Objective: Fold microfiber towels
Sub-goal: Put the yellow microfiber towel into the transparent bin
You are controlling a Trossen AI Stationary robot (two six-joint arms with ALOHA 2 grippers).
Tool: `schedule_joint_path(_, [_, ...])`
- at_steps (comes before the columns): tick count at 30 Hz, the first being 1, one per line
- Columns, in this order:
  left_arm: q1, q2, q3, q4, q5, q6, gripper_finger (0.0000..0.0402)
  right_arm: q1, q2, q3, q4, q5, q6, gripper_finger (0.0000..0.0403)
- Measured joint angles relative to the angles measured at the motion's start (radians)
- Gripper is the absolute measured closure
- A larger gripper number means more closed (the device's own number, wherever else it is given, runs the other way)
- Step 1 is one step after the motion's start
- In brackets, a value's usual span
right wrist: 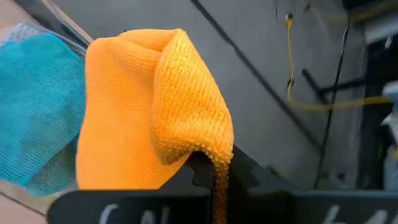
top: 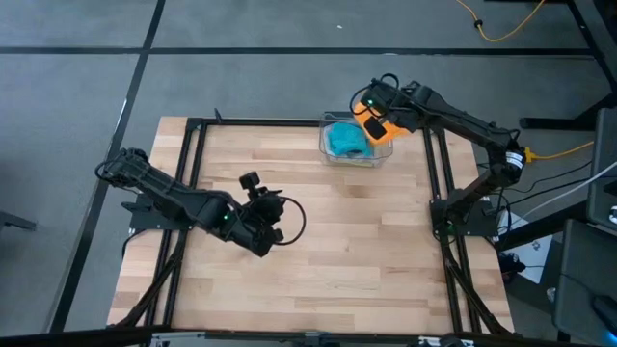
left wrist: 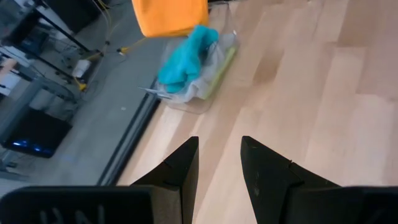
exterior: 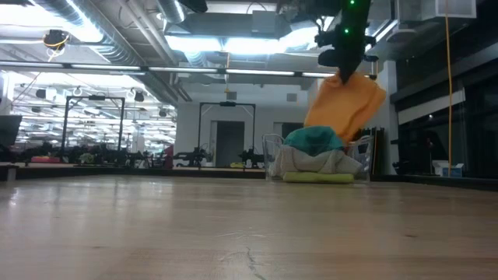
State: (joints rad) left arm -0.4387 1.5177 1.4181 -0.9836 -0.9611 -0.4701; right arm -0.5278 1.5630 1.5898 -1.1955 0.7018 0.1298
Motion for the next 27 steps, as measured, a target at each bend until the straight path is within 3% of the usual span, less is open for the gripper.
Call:
schedule_joint_path(7, [0.020, 0.000, 0.000, 0.000, 0.110, -0.001, 0.0290, -0.043, 0.001, 0.000, -0.083, -0.113, 0.207, 0.0395])
schedule_joint_path(12, [0.025, 0.000, 0.000, 0.000, 0.118, -0.002, 0.0290, -0.061, 0.001, 0.000, -0.119, -0.134, 0.355, 0.0395])
schedule_joint_path(16, [0.024, 0.000, 0.000, 0.000, 0.118, -0.002, 0.0290, -0.062, 0.012, 0.000, -0.083, -0.217, 0.434, 0.0393])
schedule_joint_path(23, [0.023, 0.000, 0.000, 0.000, 0.118, -0.002, 0.0290, -0.061, 0.137, 0.000, -0.020, -0.304, 0.461, 0.0382])
schedule_joint_path(27, [0.023, 0.000, 0.000, 0.000, 0.119, -0.002, 0.0290, -0.061, 0.202, 0.000, 0.172, -0.499, 0.361, 0.0373])
